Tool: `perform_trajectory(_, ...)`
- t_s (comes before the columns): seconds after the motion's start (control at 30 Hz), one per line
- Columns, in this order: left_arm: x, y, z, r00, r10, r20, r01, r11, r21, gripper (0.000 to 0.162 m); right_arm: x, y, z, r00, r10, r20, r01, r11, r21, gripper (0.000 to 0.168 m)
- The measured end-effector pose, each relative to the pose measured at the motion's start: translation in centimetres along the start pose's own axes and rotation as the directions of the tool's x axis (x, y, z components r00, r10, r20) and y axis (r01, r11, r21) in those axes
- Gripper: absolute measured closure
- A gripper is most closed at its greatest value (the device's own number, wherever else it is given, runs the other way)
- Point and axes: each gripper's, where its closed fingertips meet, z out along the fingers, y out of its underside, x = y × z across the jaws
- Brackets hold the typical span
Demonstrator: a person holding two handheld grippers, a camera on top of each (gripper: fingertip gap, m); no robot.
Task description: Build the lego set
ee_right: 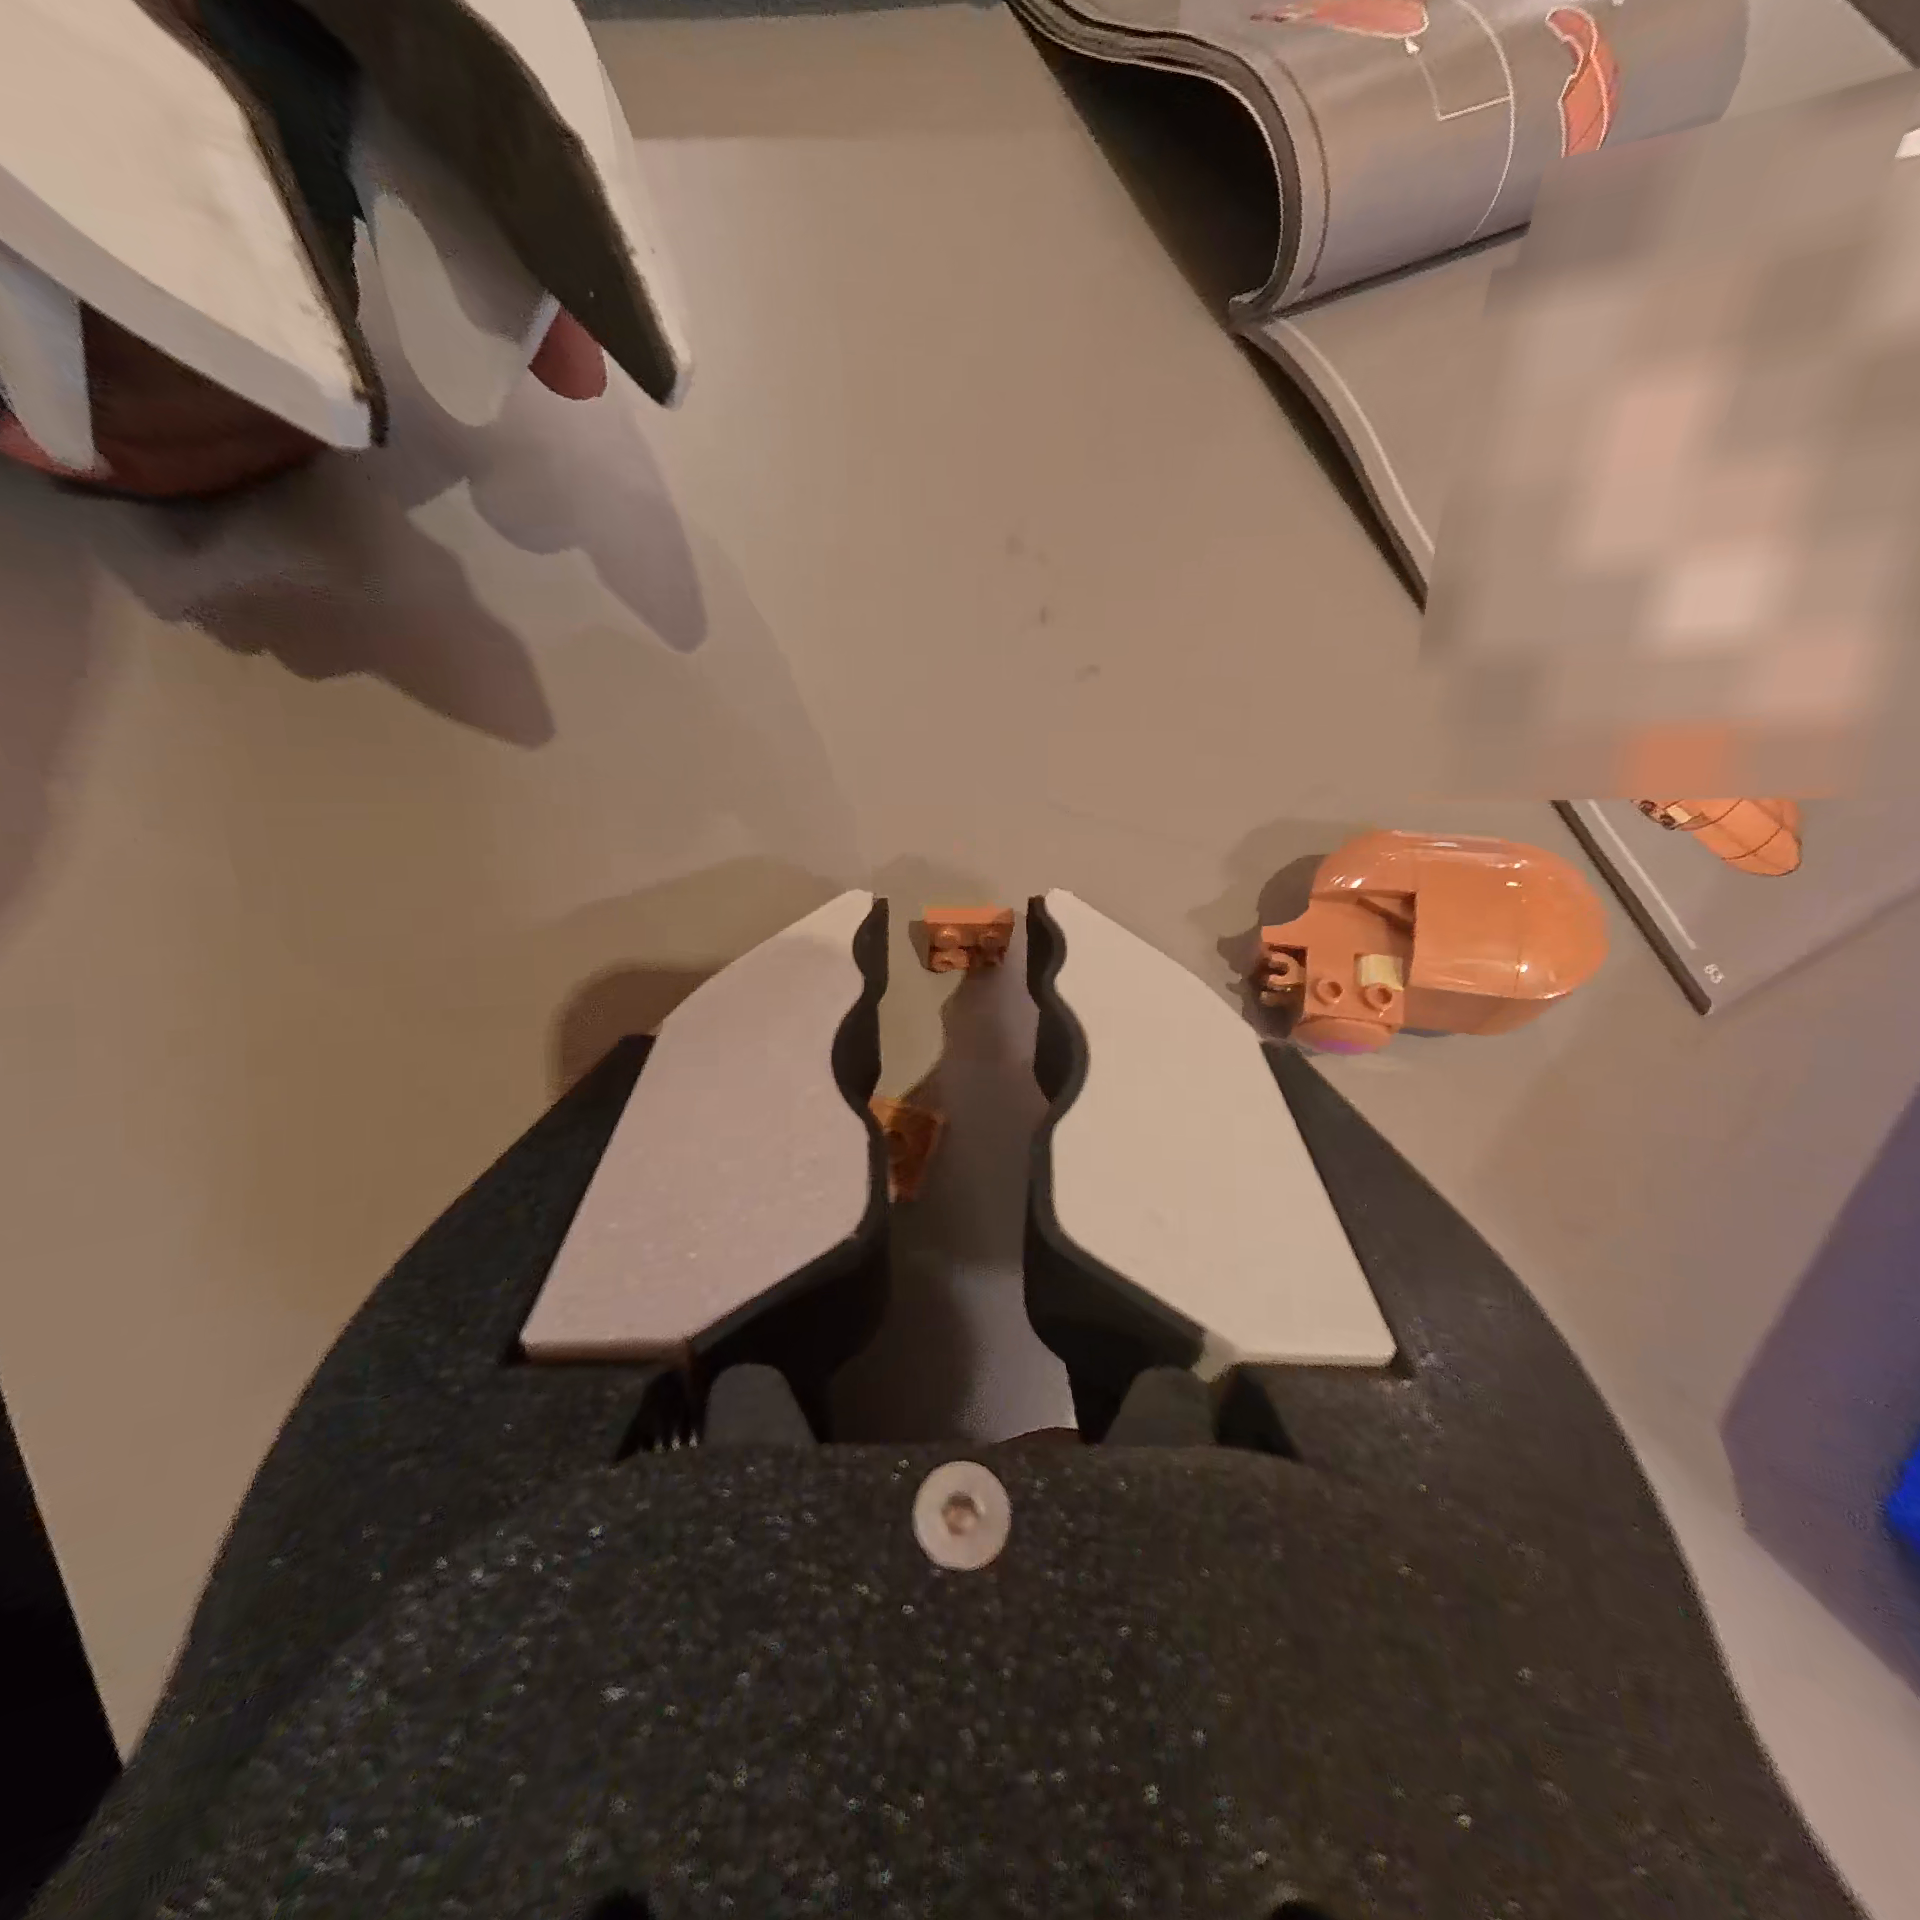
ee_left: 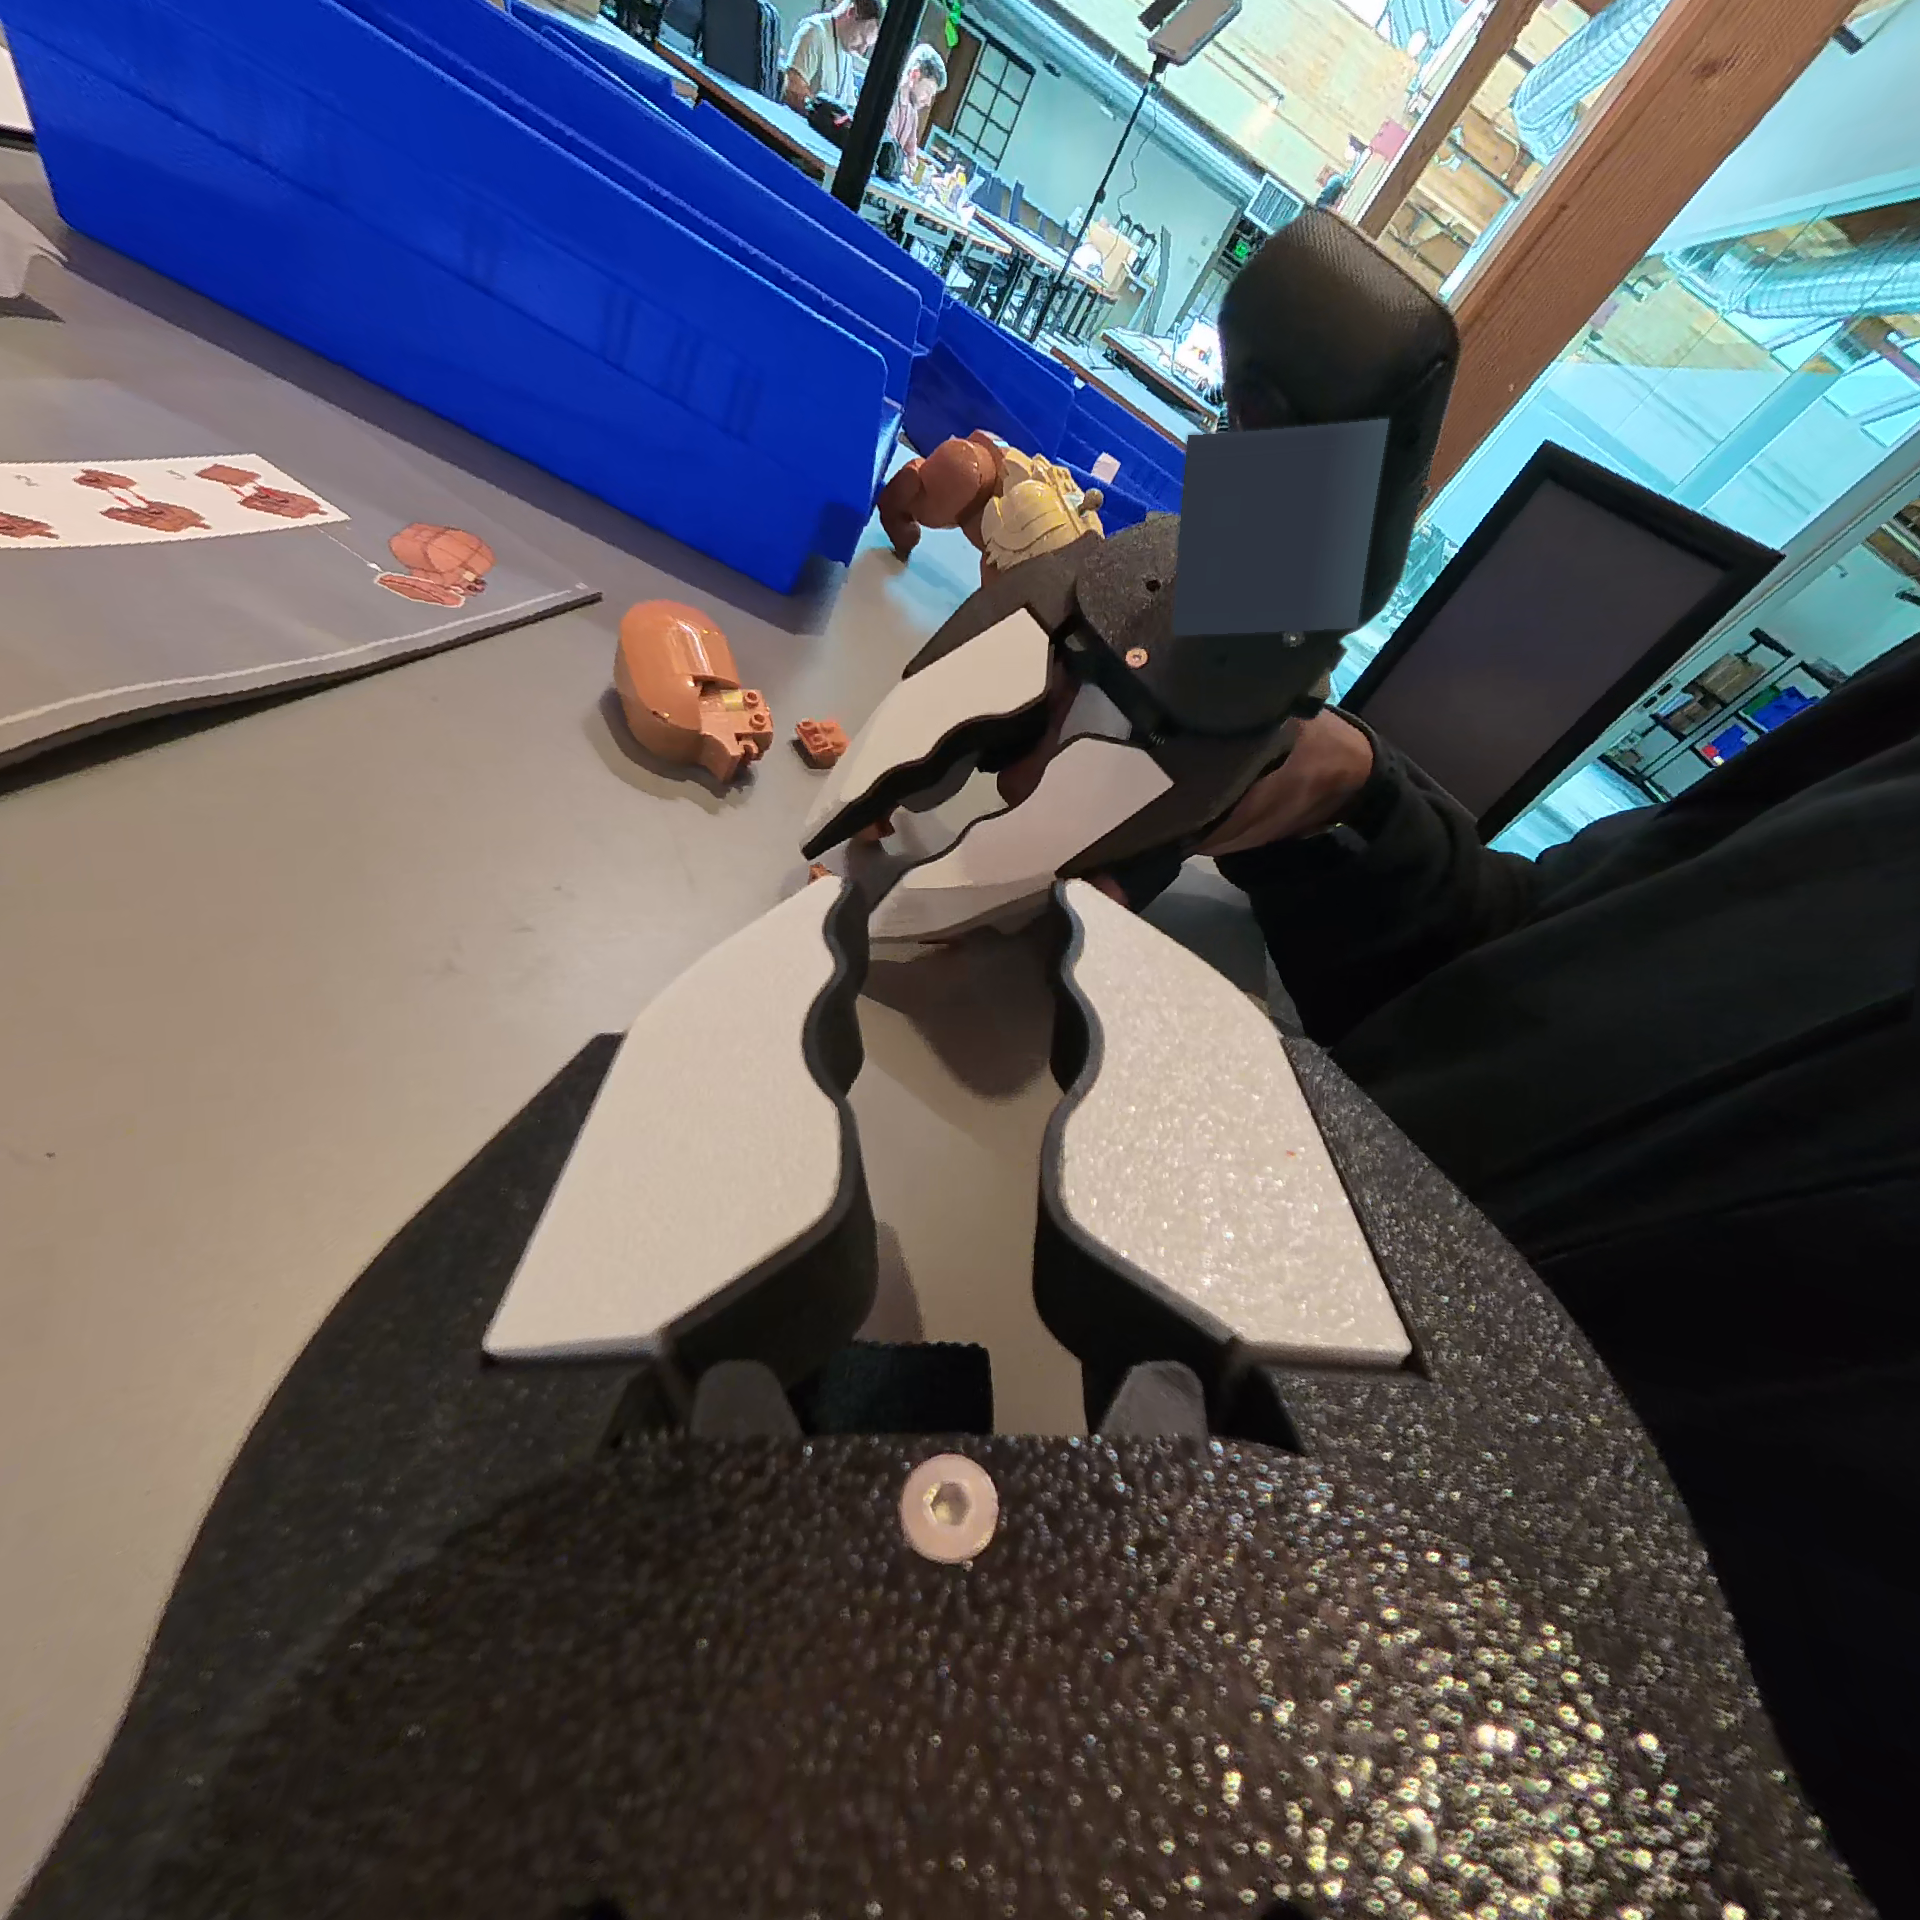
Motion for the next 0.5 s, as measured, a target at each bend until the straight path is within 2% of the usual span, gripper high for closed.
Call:
perform_trajectory(0.2,0.0,-0.1,-0.2,1.000,-0.005,-0.001,0.005,1.000,0.014,0.129,0.3,-0.2,0.1,0.999,-0.030,-0.030,0.030,1.000,0.009,0.152)
perform_trajectory(0.5,-0.2,0.0,0.0,1.000,-0.021,0.000,0.021,1.000,0.005,0.129,1.0,-0.7,-1.3,0.999,-0.018,-0.049,0.022,0.996,0.091,0.151)
